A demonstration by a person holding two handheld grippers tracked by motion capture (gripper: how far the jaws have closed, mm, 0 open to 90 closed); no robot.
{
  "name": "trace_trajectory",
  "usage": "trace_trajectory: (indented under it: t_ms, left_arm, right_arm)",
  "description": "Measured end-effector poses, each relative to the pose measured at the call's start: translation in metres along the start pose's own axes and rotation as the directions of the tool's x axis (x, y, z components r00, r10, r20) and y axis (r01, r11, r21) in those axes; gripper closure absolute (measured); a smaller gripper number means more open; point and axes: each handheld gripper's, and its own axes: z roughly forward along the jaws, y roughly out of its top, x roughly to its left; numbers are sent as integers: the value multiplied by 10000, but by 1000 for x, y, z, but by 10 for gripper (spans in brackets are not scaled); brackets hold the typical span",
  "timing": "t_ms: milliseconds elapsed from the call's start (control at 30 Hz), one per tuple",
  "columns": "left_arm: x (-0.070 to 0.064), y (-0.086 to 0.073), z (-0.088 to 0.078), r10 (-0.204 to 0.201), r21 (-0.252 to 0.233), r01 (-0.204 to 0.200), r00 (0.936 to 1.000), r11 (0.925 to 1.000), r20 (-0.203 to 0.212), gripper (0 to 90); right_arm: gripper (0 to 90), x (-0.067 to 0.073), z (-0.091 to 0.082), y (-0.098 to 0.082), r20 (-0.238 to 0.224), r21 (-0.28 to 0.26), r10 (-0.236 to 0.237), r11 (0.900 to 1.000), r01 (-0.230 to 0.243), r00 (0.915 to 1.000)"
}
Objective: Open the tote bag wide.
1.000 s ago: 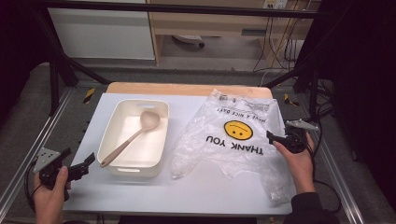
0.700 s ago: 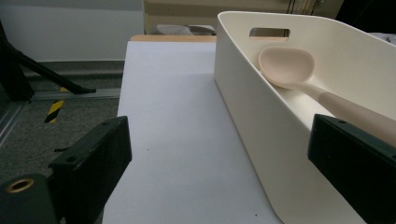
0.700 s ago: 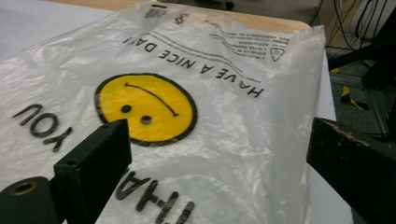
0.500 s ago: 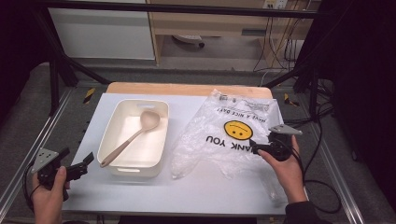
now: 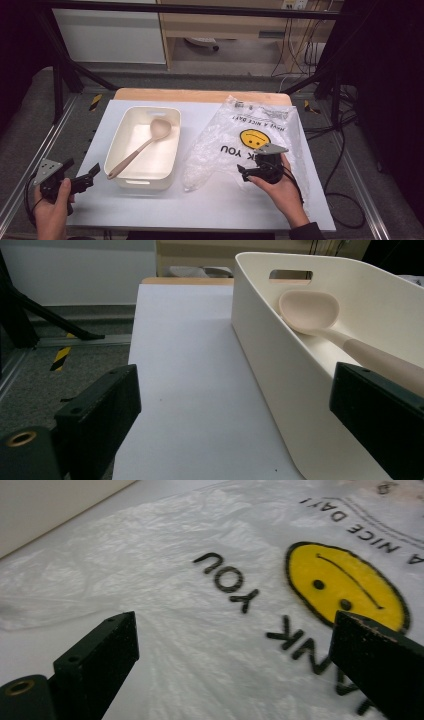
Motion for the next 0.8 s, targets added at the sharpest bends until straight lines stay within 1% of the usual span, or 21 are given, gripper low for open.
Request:
trace_trajectory:
  t_ms: [33, 67, 100, 133, 167, 200, 267, 300, 333, 367, 400, 533, 567, 600, 667, 700, 733, 767, 800]
  left_arm:
    - [0, 0, 0, 1, 10, -1, 10000, 10000, -5, 58]
    - [0, 0, 0, 4, 10, -4, 10000, 10000, -20, 58]
    - [-1, 0, 0, 20, 14, -20, 10000, 10000, -21, 58]
    - [-1, 0, 0, 20, 14, -20, 10000, 10000, -21, 58]
    - [-1, 0, 0, 19, -1, -19, 10000, 10000, -33, 58]
    - [-1, 0, 0, 22, -9, -22, 10000, 10000, -26, 58]
    - [0, 0, 0, 24, 12, -24, 10000, 10000, -28, 58]
    - [0, 0, 1, 20, 43, -20, 10000, 10000, -32, 58]
    - [0, 0, 1, 6, 70, -6, 10000, 10000, -29, 58]
    - [0, 0, 1, 3, 82, -3, 10000, 10000, -42, 59]
    - [0, 0, 0, -3, 80, 3, 10000, 10000, -55, 59]
    - [0, 0, 0, 5, 53, -5, 10000, 10000, -58, 58]
    - [0, 0, 0, 17, 58, -17, 10000, 10000, -58, 58]
    - [0, 0, 1, 17, 54, -17, 10000, 10000, -64, 58]
    - [1, 0, 1, -26, 23, 26, 10000, 10000, -91, 58]
    - [1, 0, 1, -42, 30, 42, 9999, 10000, -94, 58]
    - [2, 0, 0, -33, 46, 33, 10000, 10000, -89, 58]
    - [2, 0, 0, -55, 25, 55, 9999, 10000, -115, 58]
    - [2, 0, 0, -64, 9, 64, 9999, 10000, -111, 58]
  right_arm:
    - [68, 0, 0, 0, 0, 0, 0, 10000, 0, 10000]
    - [68, 9, 3, 1, -222, 12, -70, 10000, 71, 9997]
    - [68, 13, 5, 1, -360, 19, -51, 10000, 52, 9993]
    - [68, 13, 5, 1, -360, 19, -51, 10000, 52, 9993]
    - [67, 21, 9, 1, -554, 140, -193, 9997, 201, 9983]
    - [68, 26, 11, 1, -617, 154, -310, 9994, 320, 9976]
    - [68, 32, 14, 1, -777, 242, -428, 9987, 448, 9961]
    - [68, 32, 14, 1, -777, 242, -428, 9987, 448, 9961]
    - [67, 35, 16, 1, -875, 332, -450, 9983, 480, 9951]
    - [67, 41, 20, 0, -1000, 403, -625, 9969, 668, 9930]
    - [67, 41, 20, 0, -1000, 403, -625, 9969, 668, 9930]
    - [67, 53, 25, 0, -1334, 509, -798, 9949, 872, 9879]
    - [66, 60, 27, -1, -1489, 514, -862, 9942, 947, 9851]
    - [65, 63, 29, 0, -1570, 534, -912, 9935, 1006, 9834]
    - [64, 70, 32, 1, -1686, 568, -1001, 9922, 1110, 9806]
    - [64, 70, 32, 1, -1686, 568, -1001, 9922, 1110, 9806]
    - [65, 73, 34, 1, -1734, 555, -1069, 9914, 1181, 9790]
    - [64, 79, 39, 2, -1888, 610, -1145, 9899, 1280, 9753]
    - [64, 83, 40, 2, -1956, 642, -1242, 9882, 1391, 9728]
